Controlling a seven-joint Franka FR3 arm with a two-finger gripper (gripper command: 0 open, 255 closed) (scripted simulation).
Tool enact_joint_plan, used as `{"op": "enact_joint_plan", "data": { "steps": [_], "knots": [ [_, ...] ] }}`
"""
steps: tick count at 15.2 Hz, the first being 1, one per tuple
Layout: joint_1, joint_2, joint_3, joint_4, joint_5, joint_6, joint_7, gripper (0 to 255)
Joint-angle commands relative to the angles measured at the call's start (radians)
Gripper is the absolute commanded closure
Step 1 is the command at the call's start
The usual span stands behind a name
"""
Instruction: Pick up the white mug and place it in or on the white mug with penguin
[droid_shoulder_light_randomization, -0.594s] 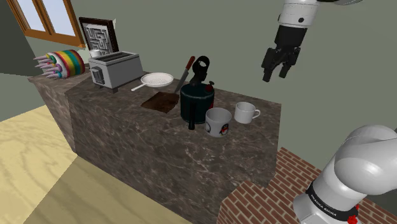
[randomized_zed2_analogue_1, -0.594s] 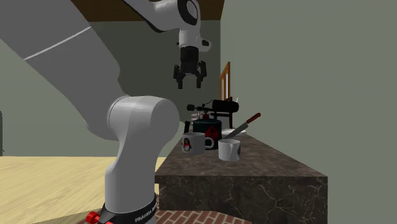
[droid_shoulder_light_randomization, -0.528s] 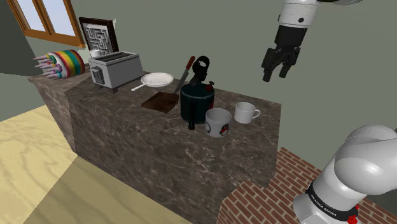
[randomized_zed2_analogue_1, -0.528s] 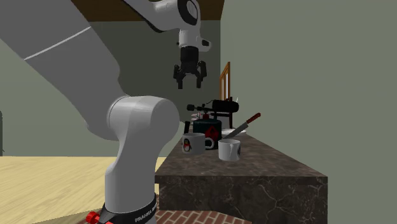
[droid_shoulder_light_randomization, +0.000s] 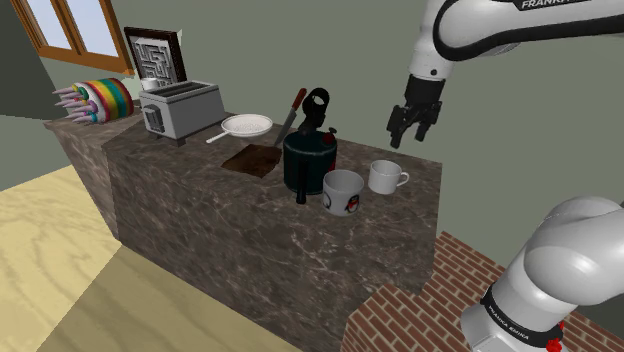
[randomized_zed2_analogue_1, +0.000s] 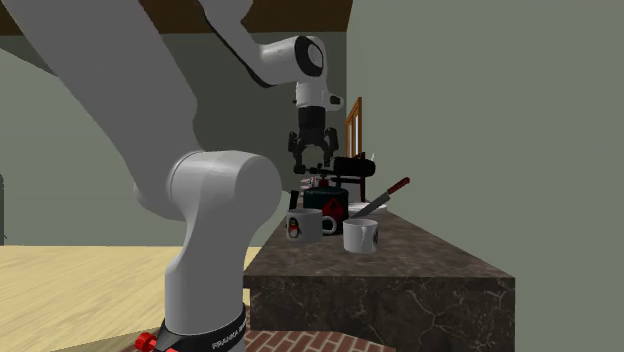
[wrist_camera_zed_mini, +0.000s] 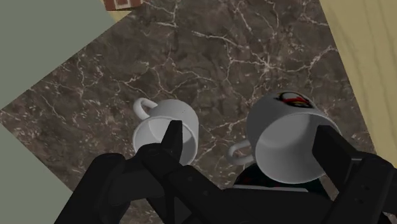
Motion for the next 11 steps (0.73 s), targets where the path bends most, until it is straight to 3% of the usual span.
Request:
{"op": "enact_joint_plan", "data": {
  "steps": [1, 11],
  "knots": [
    [-0.009, 0.048, -0.008, -0.019, -0.013, 0.072, -0.007, 0],
    [-0.047, 0.369, -0.032, -0.025, -0.065, 0.408, -0.007, 0]
  ]
}}
